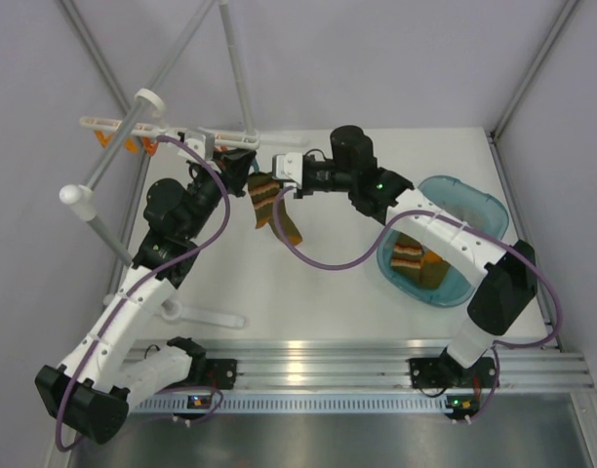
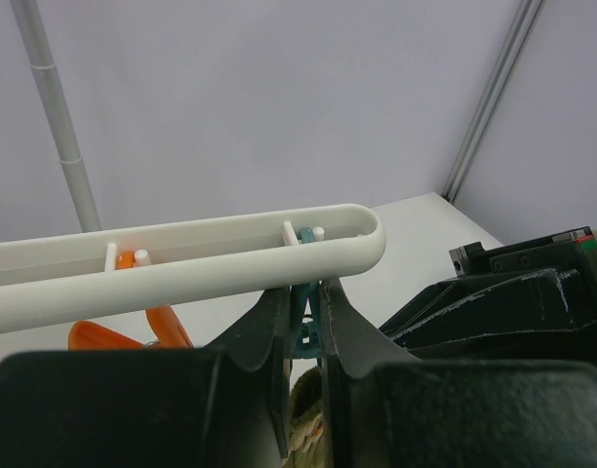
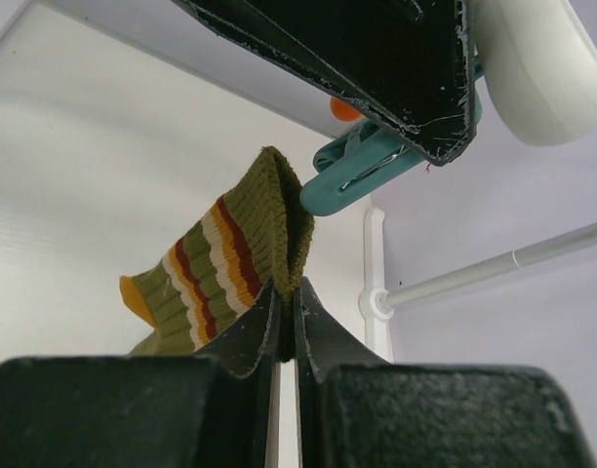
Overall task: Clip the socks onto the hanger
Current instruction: Clamp the sock onto the hanger.
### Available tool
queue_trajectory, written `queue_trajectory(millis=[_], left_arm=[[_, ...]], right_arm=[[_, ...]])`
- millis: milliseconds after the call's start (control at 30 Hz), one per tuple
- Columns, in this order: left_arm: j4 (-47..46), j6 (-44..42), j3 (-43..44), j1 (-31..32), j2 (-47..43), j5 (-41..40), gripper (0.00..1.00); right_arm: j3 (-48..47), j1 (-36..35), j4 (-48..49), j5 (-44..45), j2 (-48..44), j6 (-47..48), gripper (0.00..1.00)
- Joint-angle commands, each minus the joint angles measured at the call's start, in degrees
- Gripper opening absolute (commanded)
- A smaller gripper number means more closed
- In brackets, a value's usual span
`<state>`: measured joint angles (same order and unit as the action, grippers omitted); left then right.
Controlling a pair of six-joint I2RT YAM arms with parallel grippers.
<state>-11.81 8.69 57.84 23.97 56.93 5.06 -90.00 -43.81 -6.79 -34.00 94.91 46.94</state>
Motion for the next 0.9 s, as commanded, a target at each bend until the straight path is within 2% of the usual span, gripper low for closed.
queue_trajectory(millis=[0, 867], left_arm=[[0.12, -0.34, 0.60, 0.20, 0.29, 1.62, 0.00], [0.30, -0.43, -0.36, 0.20, 0.11, 1.79, 0.00]], right_arm=[[-1.06, -0.40, 2.83, -0.46, -2.10, 0.61, 0.00], [-4.31, 0.39, 2.22, -0.28, -2.19, -0.01, 0.00]])
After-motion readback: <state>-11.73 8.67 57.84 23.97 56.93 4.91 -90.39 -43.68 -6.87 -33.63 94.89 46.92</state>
